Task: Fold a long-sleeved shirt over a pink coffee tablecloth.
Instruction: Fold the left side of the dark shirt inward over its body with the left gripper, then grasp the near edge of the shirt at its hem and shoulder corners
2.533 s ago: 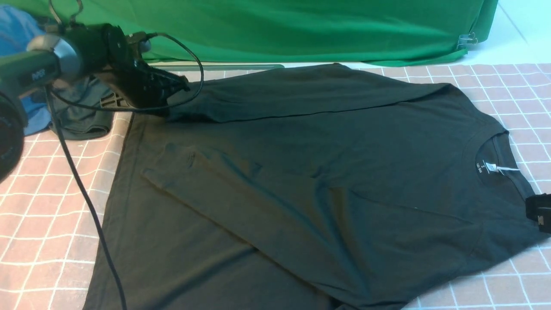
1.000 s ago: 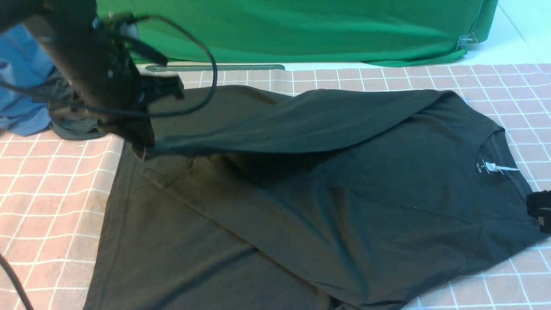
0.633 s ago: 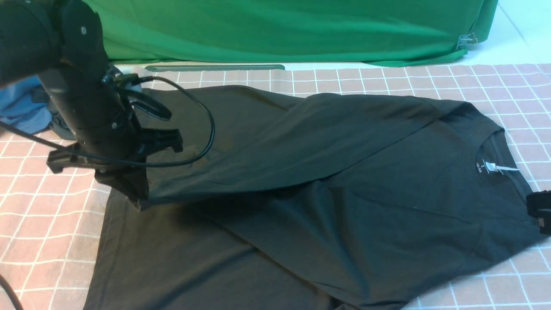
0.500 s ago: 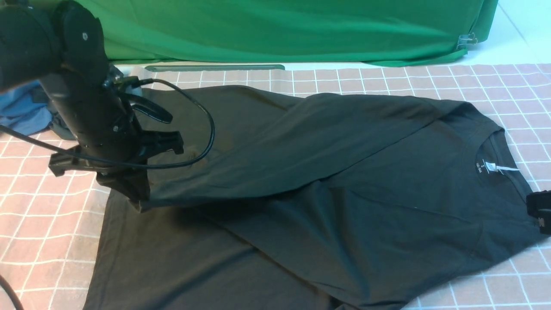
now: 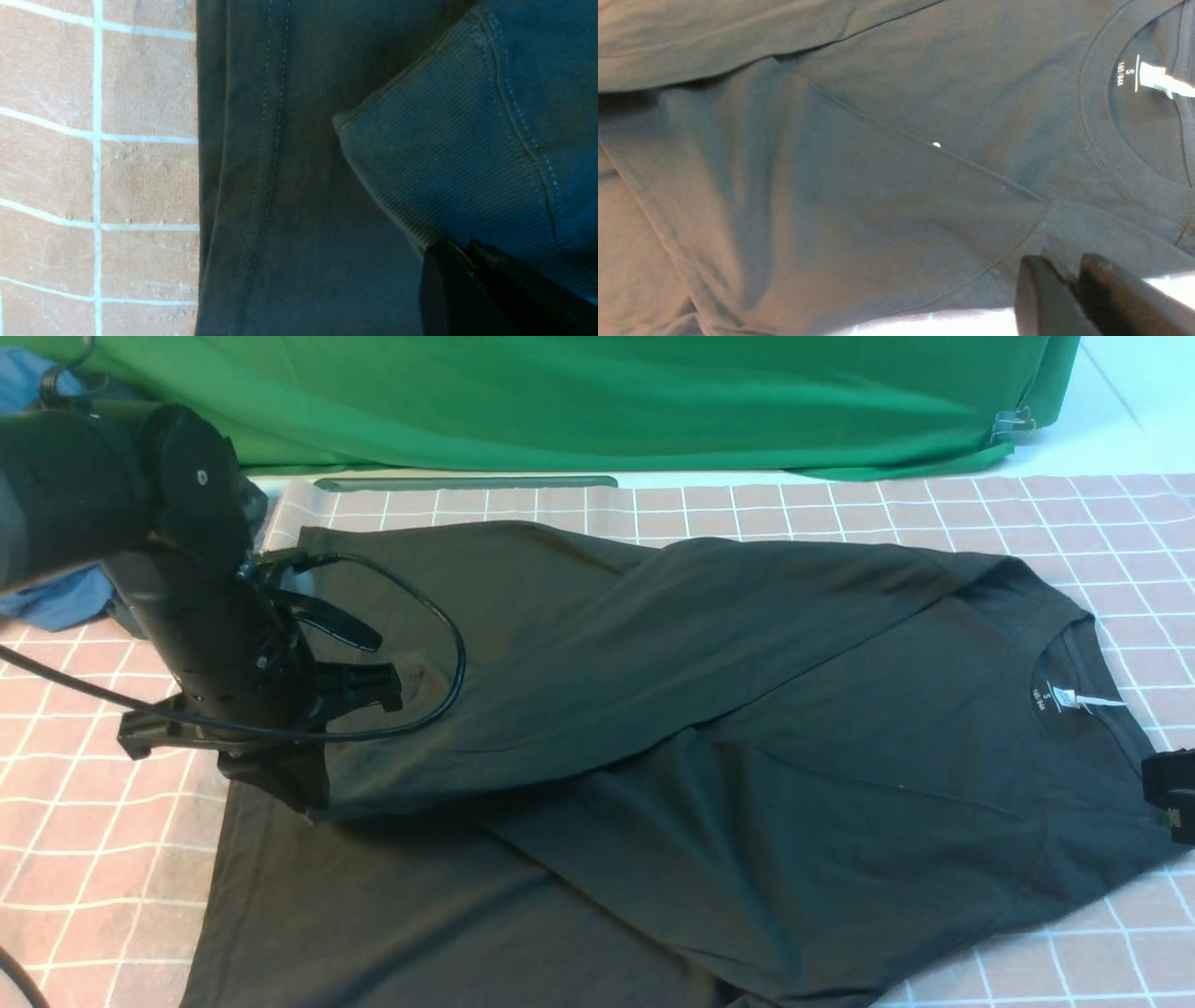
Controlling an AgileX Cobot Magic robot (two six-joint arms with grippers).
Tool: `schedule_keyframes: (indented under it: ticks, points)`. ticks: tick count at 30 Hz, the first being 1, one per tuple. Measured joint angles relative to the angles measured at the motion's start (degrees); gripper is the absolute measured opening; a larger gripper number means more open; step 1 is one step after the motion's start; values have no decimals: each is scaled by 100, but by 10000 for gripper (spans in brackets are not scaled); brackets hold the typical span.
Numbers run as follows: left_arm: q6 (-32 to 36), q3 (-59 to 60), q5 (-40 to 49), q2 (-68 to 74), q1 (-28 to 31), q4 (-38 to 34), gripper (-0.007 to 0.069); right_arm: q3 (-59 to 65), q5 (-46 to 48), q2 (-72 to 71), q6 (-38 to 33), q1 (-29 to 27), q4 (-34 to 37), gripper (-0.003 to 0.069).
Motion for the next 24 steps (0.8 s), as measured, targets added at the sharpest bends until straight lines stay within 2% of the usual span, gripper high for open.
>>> schedule_keyframes:
  ticks: [2,10,12,16,21,24]
  points:
    - [0,0,0,0,0,0,50,0,0,0,0,0,0,144]
    - [107,-75,295,0,-1,396,284,0,-42,0,0,0,0,144]
    - [119,-112,464,-13,-1,466,302,0,-42,0,0,0,0,144]
    - [-1,49,539,-254,-1,315,274,0,-47,0,0,0,0,144]
    - [-181,1012,609,-1085,-6,-170,158,0,-77,0,0,0,0,144]
    - [-281,1726,629,-1500,-6,-61,139,0,-139,0,0,0,0,144]
